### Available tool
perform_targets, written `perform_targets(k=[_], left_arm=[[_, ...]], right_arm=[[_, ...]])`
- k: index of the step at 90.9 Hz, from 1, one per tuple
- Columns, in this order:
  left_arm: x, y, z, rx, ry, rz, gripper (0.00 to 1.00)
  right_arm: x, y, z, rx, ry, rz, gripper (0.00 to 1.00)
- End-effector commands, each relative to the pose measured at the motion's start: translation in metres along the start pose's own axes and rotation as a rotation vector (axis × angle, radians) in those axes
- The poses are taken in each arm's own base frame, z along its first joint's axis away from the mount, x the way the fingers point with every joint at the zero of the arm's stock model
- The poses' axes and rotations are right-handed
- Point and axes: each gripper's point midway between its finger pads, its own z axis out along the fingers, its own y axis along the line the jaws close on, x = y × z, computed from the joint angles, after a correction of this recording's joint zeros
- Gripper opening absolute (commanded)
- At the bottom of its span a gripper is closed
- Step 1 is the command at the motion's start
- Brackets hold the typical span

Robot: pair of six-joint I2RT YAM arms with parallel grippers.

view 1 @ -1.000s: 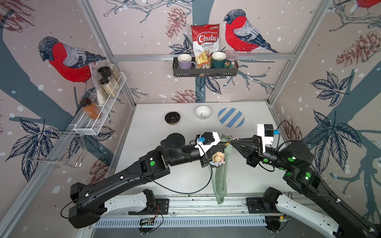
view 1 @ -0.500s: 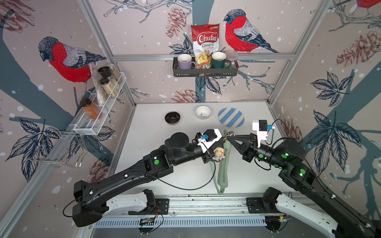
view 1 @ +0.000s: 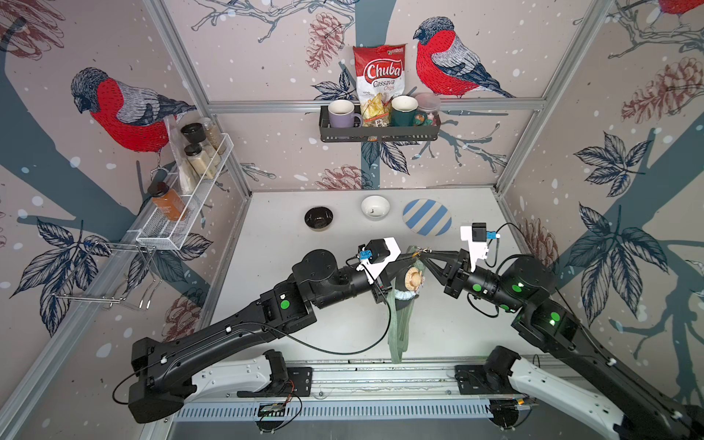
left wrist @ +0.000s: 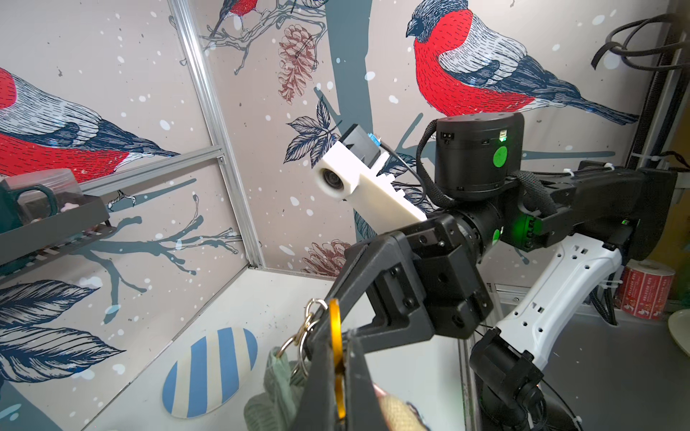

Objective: Remove the decoration from the bag
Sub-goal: Remove the decoration item from the bag.

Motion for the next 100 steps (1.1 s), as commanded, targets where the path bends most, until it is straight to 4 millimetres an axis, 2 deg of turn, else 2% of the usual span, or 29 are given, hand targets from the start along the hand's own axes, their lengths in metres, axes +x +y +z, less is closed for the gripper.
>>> perform_targets(k=[1,41,74,85,100], left_arm=[[-0.014,0.000,-0.003,0.001,-0.051,0.004,0.00],[-0.018,0.007,-0.013,-0.044,-0.061,0.003,0.00],[-0.044,0.013,-0.032,-0.076,-0.141,-0.023,0.00],[-0.047,0.022,-0.036,-0.132,-0.142,-0.028,0.00],[-0.045,0.039,-0.040,-0.228,-0.112,-0.022,0.00]], right_arm=[[-0.009,-0.001,-0.005,0.022,-0.042,-0.009,0.00],[-0.004,-0.017,-0.007,0.105,-0.029,-0.036,0.00],[0.013,-0.071,-0.004,0.356,0.028,-0.055,0.00],[0.018,-0.086,-0.004,0.407,0.048,-0.041,0.00],[0.016,-0.095,-0.007,0.439,0.038,-0.035,0.00]])
